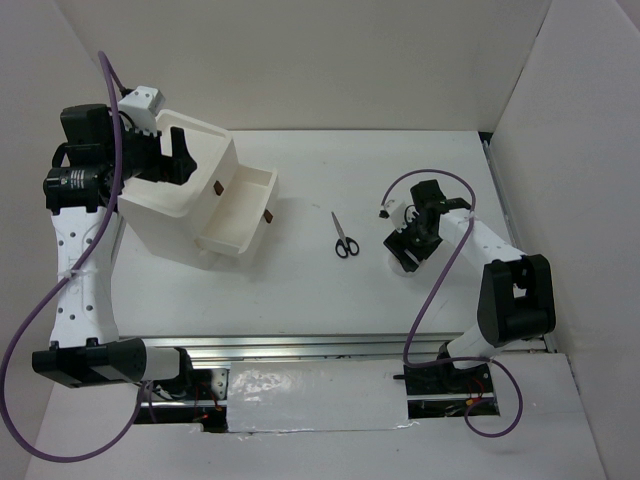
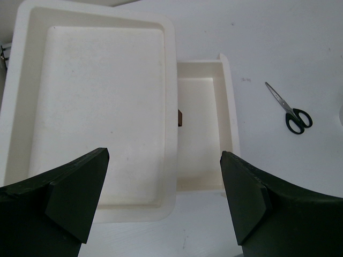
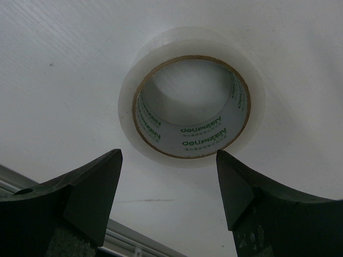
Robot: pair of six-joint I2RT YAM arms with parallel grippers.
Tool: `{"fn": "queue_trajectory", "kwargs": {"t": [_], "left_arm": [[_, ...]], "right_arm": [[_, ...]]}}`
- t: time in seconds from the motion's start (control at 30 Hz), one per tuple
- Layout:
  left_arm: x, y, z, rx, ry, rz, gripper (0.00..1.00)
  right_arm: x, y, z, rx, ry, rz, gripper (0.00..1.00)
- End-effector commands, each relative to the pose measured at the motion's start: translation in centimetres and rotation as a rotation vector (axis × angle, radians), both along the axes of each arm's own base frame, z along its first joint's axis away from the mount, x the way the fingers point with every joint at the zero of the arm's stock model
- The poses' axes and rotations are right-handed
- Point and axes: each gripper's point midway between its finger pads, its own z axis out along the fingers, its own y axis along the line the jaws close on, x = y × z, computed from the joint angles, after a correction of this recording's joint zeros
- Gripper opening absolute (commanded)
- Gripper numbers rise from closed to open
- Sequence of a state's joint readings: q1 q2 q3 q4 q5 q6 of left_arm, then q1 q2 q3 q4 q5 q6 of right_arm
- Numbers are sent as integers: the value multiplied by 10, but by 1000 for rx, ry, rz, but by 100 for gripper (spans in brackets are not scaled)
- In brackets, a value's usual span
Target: Sort the tools into containers
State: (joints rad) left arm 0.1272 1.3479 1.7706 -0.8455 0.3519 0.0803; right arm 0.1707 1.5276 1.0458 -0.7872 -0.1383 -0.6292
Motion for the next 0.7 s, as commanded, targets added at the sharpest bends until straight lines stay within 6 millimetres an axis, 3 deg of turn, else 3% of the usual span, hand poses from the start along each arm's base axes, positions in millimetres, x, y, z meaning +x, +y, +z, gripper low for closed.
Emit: {"fn": "queue_trajectory", "kwargs": {"t": [0.0, 0.2, 0.37, 0.47, 0.57, 0.67], "left_arm": [[-22, -4, -2, 23, 2, -16, 99], [-38, 0, -14, 51, 21, 4, 99], [-43, 1, -20, 53, 24, 10, 99], [-43, -1, -23, 38, 31, 7, 99], [-43, -5, -24, 16, 36, -2, 99], [-45, -6, -22, 11, 31, -2, 99]], "right_arm": [[13, -7, 5, -51, -60, 55, 79], [11, -2, -6, -40, -19, 86, 77], [-5, 19, -3, 24, -3, 139, 76], [-16, 26, -12, 21, 25, 159, 74], [-21, 26, -24, 3, 45, 172, 67], [-21, 24, -30, -6, 57, 169, 48]]}}
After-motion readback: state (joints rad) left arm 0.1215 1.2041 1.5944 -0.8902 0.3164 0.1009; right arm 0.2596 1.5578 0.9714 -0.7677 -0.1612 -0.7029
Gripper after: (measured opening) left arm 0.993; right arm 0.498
